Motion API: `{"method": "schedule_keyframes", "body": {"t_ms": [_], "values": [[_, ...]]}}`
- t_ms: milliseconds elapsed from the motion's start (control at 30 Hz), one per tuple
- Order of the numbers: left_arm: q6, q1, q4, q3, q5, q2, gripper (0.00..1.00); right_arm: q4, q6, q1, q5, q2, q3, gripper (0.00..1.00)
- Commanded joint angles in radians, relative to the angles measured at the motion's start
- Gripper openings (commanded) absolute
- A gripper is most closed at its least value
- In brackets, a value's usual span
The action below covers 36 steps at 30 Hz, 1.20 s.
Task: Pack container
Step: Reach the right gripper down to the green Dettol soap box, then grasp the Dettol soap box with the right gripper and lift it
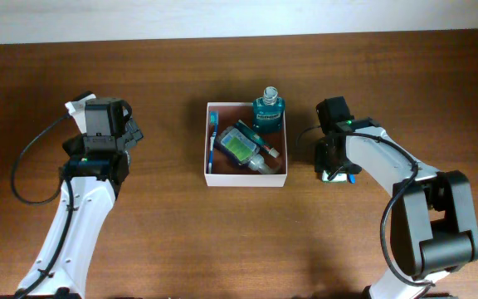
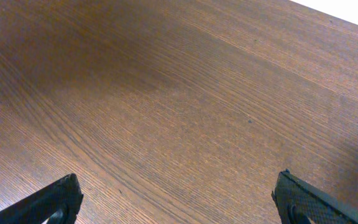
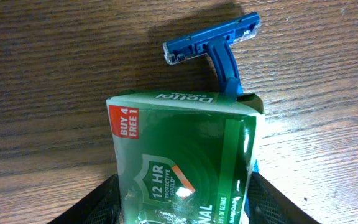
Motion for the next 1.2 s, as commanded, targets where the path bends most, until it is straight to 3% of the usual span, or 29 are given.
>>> {"method": "schedule_keyframes", "body": {"t_ms": [0, 633, 733, 867, 1000, 1167], "values": [[0.012, 0.004, -0.002, 0.004, -0.014, -0.015, 1.0, 0.003, 0.008, 0.002, -0.003, 0.013, -0.007, 0.57], [0.012, 0.004, -0.002, 0.004, -0.014, -0.015, 0.99, 0.02, 0.007, 0.002, -0.006, 0.057, -0.007, 0.57], [0.012, 0.004, -0.002, 0.004, -0.014, -0.015, 0.99, 0.017, 0.007, 0.002, -0.006, 0.057, -0.006, 0.51], [0.012, 0.004, -0.002, 0.004, -0.014, -0.015, 1.0, 0.005, 0.008, 0.002, -0.006, 0.057, 0.003, 0.28], [0.012, 0.004, -0.002, 0.004, -0.014, -0.015, 0.99, -0.005, 0.007, 0.002, -0.006, 0.056, 0.009, 0.27], [0.012, 0.004, -0.002, 0.004, -0.014, -0.015, 0.99, -0.152, 0.007, 0.003, -0.006, 0.043, 0.163, 0.17]]}}
